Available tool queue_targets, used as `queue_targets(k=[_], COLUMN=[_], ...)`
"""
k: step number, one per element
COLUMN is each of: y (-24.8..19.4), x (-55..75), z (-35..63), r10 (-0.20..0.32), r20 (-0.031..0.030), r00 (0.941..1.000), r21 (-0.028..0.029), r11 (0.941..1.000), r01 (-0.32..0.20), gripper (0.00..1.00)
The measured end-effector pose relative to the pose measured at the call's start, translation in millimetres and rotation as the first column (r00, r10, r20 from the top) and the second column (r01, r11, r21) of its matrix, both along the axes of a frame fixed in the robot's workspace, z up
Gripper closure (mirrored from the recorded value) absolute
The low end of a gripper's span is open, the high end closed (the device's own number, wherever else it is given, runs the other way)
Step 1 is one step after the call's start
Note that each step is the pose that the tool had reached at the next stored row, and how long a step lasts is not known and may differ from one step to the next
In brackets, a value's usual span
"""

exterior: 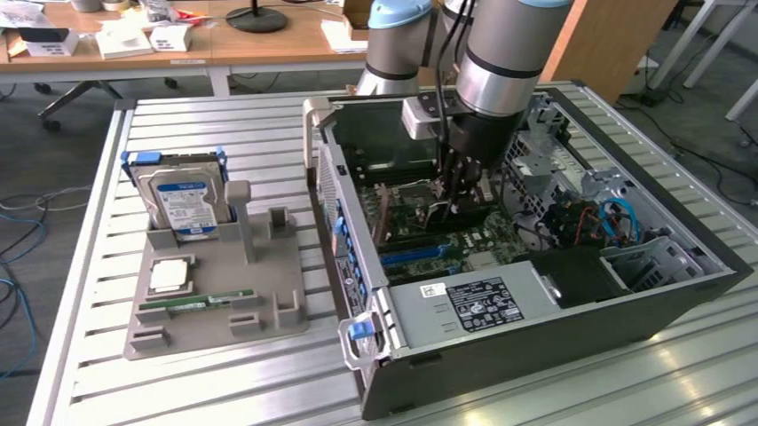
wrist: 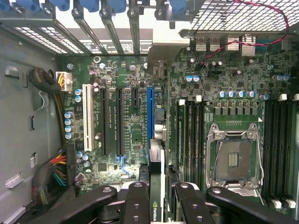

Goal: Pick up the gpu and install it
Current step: 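Insert the gpu into the slot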

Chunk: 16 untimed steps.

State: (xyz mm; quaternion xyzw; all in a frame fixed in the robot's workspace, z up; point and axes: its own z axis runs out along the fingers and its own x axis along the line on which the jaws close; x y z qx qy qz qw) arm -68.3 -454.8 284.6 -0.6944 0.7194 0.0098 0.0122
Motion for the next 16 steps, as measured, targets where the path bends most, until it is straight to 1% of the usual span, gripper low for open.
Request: queue_targets(k=[9,16], y=[0.1,0.1], x=[-3.2,-4.5], z=[-0.3,-4.1], r10=[0.000,0.000], r20=[0.0005,0.0019], r00=[1.0000,1.0000], r21=[0.0003,0.0003], r11=[1.0000,1.0000], r01=[0.000,0.000], gripper=[0.74,0.74])
